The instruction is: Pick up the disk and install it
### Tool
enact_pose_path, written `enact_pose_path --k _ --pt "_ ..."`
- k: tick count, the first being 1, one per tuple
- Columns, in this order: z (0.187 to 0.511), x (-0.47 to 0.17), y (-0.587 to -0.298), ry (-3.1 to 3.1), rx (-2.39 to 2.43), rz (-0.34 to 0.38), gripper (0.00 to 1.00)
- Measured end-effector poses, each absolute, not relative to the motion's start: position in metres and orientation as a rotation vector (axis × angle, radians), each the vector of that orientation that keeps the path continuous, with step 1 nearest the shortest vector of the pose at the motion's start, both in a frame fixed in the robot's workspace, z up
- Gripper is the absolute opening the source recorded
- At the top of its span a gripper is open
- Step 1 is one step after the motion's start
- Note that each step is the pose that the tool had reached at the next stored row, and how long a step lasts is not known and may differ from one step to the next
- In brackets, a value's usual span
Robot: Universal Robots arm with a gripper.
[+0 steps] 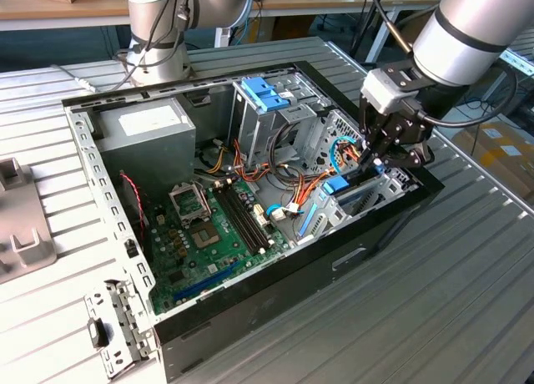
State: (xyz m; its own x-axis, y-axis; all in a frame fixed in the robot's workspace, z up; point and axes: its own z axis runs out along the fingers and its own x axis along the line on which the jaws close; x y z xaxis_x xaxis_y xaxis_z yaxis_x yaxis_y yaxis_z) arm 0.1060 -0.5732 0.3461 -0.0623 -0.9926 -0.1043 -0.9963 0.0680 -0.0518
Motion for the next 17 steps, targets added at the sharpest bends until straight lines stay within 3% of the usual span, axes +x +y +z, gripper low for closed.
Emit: enact_pose_path --k 17 --pt "0.3395 0.1060 -0.5731 2.209 -2.074 0.051 0.18"
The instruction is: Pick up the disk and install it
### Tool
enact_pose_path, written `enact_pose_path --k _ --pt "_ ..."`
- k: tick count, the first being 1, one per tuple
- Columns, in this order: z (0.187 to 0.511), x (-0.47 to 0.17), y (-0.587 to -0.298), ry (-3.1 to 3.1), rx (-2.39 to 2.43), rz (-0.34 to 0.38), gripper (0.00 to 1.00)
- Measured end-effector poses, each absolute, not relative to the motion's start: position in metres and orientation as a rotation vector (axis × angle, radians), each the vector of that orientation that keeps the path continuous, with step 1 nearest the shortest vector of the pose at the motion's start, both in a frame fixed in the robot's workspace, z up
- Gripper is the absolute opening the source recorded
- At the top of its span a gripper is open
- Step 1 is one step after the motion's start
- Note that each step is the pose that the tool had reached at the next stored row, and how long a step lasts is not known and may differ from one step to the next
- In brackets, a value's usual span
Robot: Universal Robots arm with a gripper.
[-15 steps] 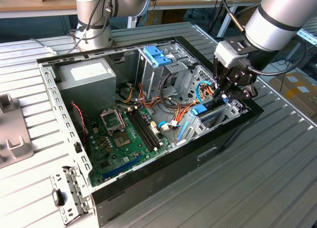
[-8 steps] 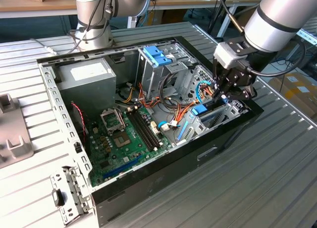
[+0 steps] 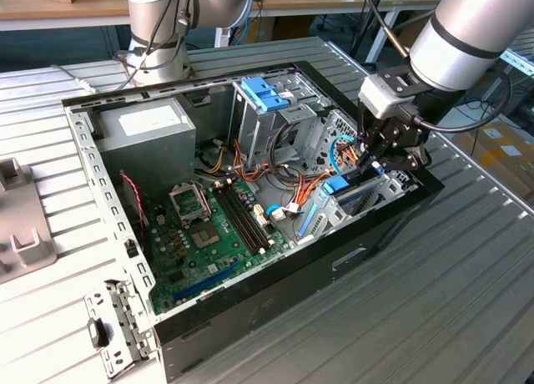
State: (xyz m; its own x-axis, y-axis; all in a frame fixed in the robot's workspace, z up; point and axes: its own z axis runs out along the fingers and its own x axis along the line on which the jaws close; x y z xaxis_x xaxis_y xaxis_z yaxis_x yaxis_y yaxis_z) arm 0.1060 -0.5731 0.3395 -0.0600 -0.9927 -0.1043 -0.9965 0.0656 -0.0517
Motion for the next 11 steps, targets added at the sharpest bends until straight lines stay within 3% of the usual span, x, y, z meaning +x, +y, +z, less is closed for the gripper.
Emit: enact_pose_path --k 3,6,11 --pt "0.339 0.106 -0.573 2.209 -2.073 0.051 0.19" --pt "0.340 0.106 -0.573 2.209 -2.074 0.051 0.31" --pt "0.352 0.106 -0.571 2.208 -2.073 0.052 0.31"
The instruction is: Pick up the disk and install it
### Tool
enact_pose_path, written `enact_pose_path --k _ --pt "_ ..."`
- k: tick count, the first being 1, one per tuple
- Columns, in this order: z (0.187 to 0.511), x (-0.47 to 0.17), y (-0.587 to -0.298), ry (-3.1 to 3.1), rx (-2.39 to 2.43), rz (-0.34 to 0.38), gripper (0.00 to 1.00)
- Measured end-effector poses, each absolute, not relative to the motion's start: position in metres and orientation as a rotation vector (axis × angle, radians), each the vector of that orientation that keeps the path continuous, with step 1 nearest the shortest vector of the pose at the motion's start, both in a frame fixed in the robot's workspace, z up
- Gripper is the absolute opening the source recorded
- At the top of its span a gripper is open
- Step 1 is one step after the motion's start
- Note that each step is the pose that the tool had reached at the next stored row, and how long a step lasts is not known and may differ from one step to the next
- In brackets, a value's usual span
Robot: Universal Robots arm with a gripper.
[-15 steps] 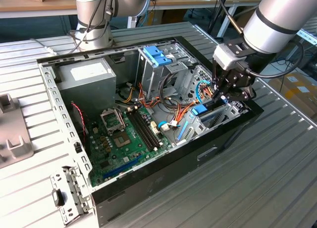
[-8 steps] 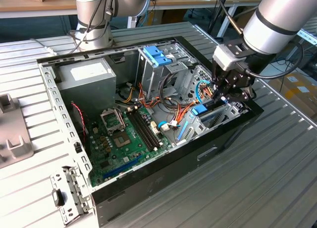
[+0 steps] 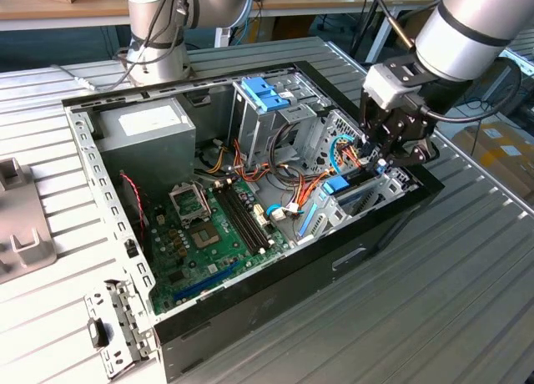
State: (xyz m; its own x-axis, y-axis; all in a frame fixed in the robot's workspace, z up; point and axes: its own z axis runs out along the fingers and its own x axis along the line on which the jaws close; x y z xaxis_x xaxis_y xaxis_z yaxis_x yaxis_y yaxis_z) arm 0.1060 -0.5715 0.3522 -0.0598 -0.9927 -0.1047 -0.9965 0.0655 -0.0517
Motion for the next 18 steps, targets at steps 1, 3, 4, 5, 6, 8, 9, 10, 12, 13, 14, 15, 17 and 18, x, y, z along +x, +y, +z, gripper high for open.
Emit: enact_pose_path --k 1,3,4,5,6,8,9,10,12,13,14,15,17,18 --pt "0.352 0.106 -0.570 2.208 -2.074 0.051 0.29" --pt "0.352 0.106 -0.569 2.209 -2.074 0.051 0.23" --pt "0.352 0.106 -0.568 2.209 -2.073 0.054 0.11" --pt "0.351 0.106 -0.568 2.209 -2.073 0.057 0.11" --pt "0.351 0.107 -0.569 2.210 -2.074 0.061 0.11" --pt "0.349 0.109 -0.570 2.212 -2.075 0.070 0.11" --pt "0.347 0.111 -0.570 2.215 -2.077 0.076 0.11" --pt "0.346 0.111 -0.570 2.217 -2.079 0.079 0.11" --pt "0.343 0.112 -0.570 2.221 -2.082 0.083 0.11" --pt "0.341 0.112 -0.570 2.222 -2.082 0.085 0.11" --pt "0.340 0.112 -0.571 2.221 -2.082 0.086 0.11" --pt "0.340 0.112 -0.571 2.221 -2.082 0.086 0.11" --pt "0.342 0.112 -0.571 2.221 -2.082 0.087 0.11" --pt "0.343 0.113 -0.571 2.220 -2.081 0.089 0.11"
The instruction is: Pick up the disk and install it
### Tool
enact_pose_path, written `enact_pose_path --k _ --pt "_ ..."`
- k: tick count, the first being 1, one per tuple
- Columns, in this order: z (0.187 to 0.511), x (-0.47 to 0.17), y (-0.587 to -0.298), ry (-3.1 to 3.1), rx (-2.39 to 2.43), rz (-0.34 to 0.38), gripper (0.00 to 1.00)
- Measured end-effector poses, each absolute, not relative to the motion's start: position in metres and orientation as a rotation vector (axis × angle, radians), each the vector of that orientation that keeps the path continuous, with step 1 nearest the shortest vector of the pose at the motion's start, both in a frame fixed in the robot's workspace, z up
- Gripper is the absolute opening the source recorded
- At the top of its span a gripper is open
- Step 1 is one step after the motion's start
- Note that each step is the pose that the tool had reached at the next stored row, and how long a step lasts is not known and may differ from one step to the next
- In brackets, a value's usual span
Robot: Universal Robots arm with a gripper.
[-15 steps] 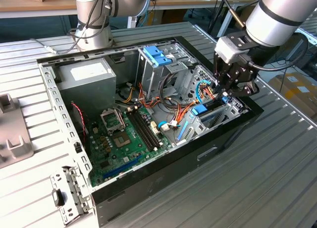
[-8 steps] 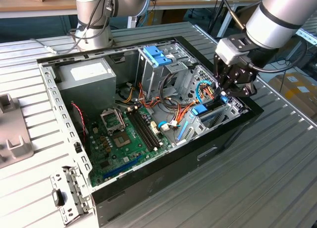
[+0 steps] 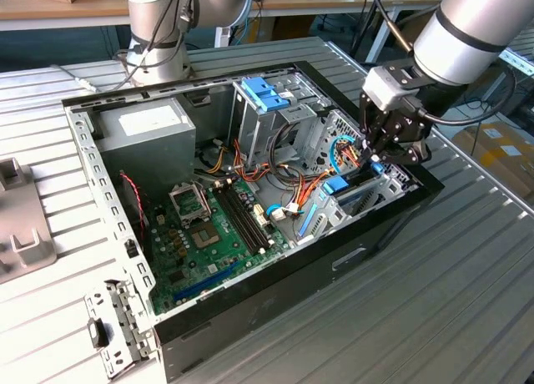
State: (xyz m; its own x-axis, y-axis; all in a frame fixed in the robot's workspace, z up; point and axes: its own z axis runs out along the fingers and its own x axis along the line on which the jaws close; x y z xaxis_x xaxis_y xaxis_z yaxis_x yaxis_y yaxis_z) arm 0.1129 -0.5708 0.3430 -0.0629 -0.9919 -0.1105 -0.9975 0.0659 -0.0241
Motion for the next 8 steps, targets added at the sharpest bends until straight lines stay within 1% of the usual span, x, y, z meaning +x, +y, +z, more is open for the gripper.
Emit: enact_pose_path --k 8 --pt "0.3550 0.1230 -0.5708 2.221 -2.082 0.088 0.11"
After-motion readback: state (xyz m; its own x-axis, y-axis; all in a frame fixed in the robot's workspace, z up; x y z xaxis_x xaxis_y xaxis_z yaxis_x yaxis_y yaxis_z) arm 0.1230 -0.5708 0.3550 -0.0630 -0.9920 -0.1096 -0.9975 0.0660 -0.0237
